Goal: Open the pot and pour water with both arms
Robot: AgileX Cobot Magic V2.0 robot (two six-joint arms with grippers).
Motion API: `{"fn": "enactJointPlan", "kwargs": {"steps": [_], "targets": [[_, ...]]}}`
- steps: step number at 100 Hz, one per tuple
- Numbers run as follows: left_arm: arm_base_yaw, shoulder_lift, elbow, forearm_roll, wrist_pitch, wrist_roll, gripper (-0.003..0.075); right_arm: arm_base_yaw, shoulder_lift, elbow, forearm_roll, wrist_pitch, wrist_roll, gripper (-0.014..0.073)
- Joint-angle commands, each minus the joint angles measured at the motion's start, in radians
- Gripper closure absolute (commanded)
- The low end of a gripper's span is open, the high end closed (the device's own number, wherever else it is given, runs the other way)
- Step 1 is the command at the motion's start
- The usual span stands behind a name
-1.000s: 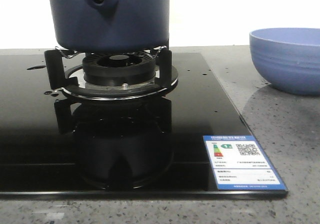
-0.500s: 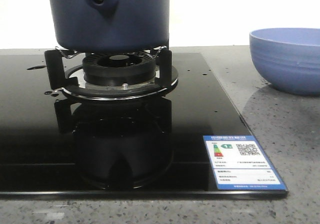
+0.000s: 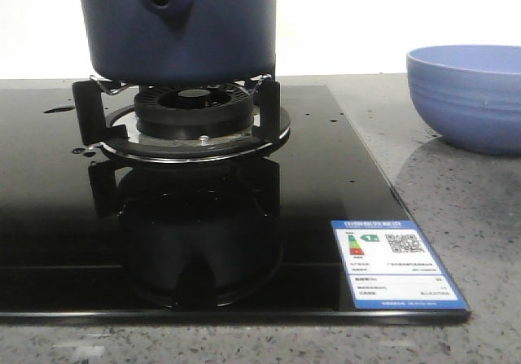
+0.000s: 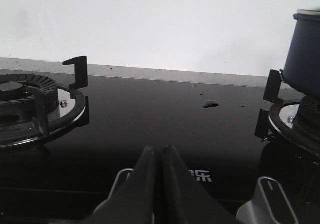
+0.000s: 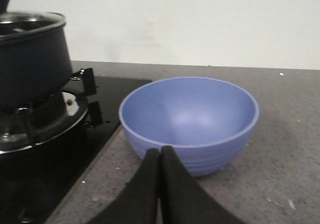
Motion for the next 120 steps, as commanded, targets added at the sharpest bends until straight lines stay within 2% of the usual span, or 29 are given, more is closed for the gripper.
{"fn": "enactJointPlan", "kwargs": {"steps": [1,11,16,21,33,55,60,80,120], "targets": [[0.004,-0.028,0.034,-0.009,-0.067,-0.009,0.0741,-0.005,0.005,-0.037,-0.220,-0.109,0.235,0.0637],[0.004,-0.028,0.034,-0.009,-0.067,-0.009,0.0741,-0.005,0.007,-0.031,-0.776,-0.207,0.786,0.0637],[0.004,-0.028,0.034,-0.009,-0.067,-0.009,0.0741,-0.005,0.007,-0.016,-0.987,-0.245,0.973,0.0637],[0.004,-0.028,0.034,-0.009,-0.067,-0.009,0.0741,-0.005,0.007,0.009,-1.093,-0.302,1.059,0.0637],[0.004,-0.028,0.034,-0.009,-0.067,-0.009,0.0741,0.000,-0.020,0.094,-1.100,-0.447,1.054,0.0637],[0.004,-0.028,0.034,-0.009,-0.067,-0.009,0.0741,0.044,-0.174,0.259,-1.104,-0.468,1.054,0.0637],[0.004,-0.028,0.034,-0.009,-0.067,-0.009,0.0741,0.044,-0.215,0.255,-1.104,-0.379,1.054,0.0637],[0.004,-0.028,0.034,-0.009,-0.067,-0.009,0.0741,0.040,-0.252,0.257,-1.124,-0.282,1.054,0.0637],[0.004,-0.026,0.034,-0.009,-0.067,-0.009,0.0741,0.040,-0.252,0.255,-1.124,-0.278,1.054,0.0637]]}}
